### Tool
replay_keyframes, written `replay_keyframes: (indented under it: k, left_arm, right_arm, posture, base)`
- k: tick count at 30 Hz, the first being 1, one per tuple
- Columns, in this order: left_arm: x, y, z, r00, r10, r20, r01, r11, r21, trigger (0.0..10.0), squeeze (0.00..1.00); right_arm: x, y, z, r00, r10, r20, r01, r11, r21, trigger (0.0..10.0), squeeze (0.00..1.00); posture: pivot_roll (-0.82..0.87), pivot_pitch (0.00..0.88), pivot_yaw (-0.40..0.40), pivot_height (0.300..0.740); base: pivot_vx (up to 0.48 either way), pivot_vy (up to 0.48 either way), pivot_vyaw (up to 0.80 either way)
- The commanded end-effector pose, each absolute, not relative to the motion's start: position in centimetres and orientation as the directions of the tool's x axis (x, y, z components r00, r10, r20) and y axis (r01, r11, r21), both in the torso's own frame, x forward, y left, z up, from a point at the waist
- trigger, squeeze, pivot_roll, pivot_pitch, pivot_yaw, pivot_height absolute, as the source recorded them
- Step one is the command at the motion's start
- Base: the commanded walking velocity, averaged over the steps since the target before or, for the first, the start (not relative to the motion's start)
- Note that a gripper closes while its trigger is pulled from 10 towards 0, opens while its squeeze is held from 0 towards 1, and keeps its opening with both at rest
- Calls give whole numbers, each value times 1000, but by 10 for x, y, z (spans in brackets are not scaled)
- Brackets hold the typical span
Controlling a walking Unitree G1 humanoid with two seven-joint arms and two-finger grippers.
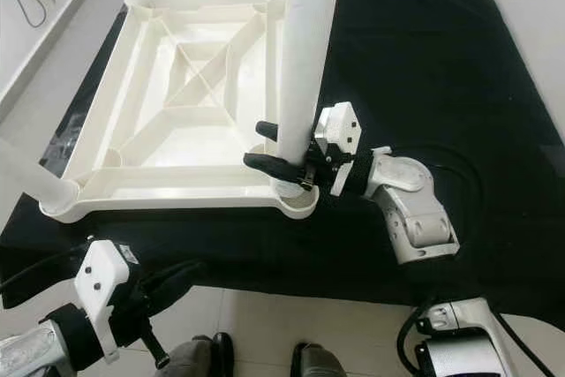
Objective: Building children table
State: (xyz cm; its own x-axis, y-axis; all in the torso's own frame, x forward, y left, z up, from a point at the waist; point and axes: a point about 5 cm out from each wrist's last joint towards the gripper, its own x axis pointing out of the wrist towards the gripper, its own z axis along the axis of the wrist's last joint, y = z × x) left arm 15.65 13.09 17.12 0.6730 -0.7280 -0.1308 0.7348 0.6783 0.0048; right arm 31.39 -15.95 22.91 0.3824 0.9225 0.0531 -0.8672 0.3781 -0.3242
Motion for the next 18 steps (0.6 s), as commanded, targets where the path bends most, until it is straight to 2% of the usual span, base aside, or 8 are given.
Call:
replay_keyframes:
  k: [1,4,11,17,18]
  left_arm:
    - [153,132,170,662,-733,-154,742,670,1,10000,0]
    - [152,133,170,661,-733,-157,743,670,-1,10000,0]
    - [152,134,170,660,-734,-159,744,669,-1,10000,0]
    - [154,134,172,662,-733,-157,743,670,1,10000,0]
    - [154,134,172,662,-733,-156,742,670,2,10000,0]
  right_arm:
    - [314,-169,206,410,912,-24,-887,393,-241,10000,0]
    - [308,-177,209,341,939,-46,-921,323,-219,10000,0]
    - [302,-182,208,276,957,-89,-945,253,-206,10000,0]
    - [295,-177,200,199,963,-184,-961,155,-227,10000,0]
    - [293,-173,199,171,962,-211,-962,116,-246,10000,0]
  posture:
    - [145,290,39,740]
    - [144,292,42,740]
    - [142,293,41,740]
    - [144,294,42,740]
    - [142,294,42,740]
  base:
    - [0,0,0]
    - [0,0,0]
    - [0,0,0]
    - [0,0,0]
    - [0,0,0]
